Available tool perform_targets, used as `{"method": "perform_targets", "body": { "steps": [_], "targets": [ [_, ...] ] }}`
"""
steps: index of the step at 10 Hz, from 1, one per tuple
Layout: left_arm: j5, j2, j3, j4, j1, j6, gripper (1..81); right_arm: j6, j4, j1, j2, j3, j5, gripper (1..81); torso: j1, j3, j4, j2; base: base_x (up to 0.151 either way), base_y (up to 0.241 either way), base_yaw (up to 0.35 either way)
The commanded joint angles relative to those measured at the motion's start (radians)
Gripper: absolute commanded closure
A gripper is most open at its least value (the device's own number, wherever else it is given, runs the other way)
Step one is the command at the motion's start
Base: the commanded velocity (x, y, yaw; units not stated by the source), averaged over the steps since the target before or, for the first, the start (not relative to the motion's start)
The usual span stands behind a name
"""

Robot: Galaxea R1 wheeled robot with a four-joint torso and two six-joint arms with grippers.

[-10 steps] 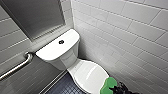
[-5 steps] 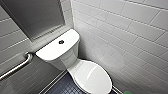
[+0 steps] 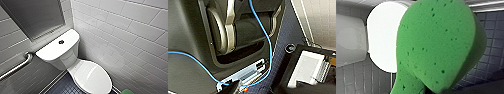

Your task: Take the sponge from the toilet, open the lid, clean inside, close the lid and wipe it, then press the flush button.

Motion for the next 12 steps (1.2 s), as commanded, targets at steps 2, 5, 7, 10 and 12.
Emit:
{"method": "perform_targets", "body": {
  "steps": [2, 5, 7, 10, 12],
  "targets": [
    [0.077, 0.001, 0.018, 0.014, 0.038, 0.007, 1.0, 0.022, -0.016, 0.385, 0.110, 0.060, -0.277, 81.1, 0.000, 0.000, 0.000, 0.000, 0.000, 0.000, 0.000],
    [0.077, 0.001, 0.017, 0.010, 0.038, 0.007, 1.0, 0.059, -0.021, 0.511, 0.435, -0.228, -0.389, 81.1, 0.000, 0.000, 0.000, 0.000, 0.000, 0.000, 0.000],
    [0.077, -0.001, 0.017, 0.010, 0.038, 0.007, 1.0, 0.059, -0.042, 0.562, 0.595, -0.365, -0.398, 81.1, 0.000, 0.000, 0.000, 0.000, 0.000, 0.000, 0.000],
    [0.077, -0.001, 0.017, 0.009, 0.038, 0.007, 1.0, 0.059, -0.036, 0.627, 0.785, -0.540, -0.403, 81.1, 0.000, 0.000, 0.000, 0.000, 0.000, 0.000, 0.000],
    [0.075, -0.001, 0.017, 0.006, 0.038, 0.005, 1.0, 0.059, -0.039, 0.643, 0.900, -0.646, -0.404, 81.1, 0.000, 0.000, 0.000, 0.000, 0.000, 0.000, 0.000]
  ]
}}
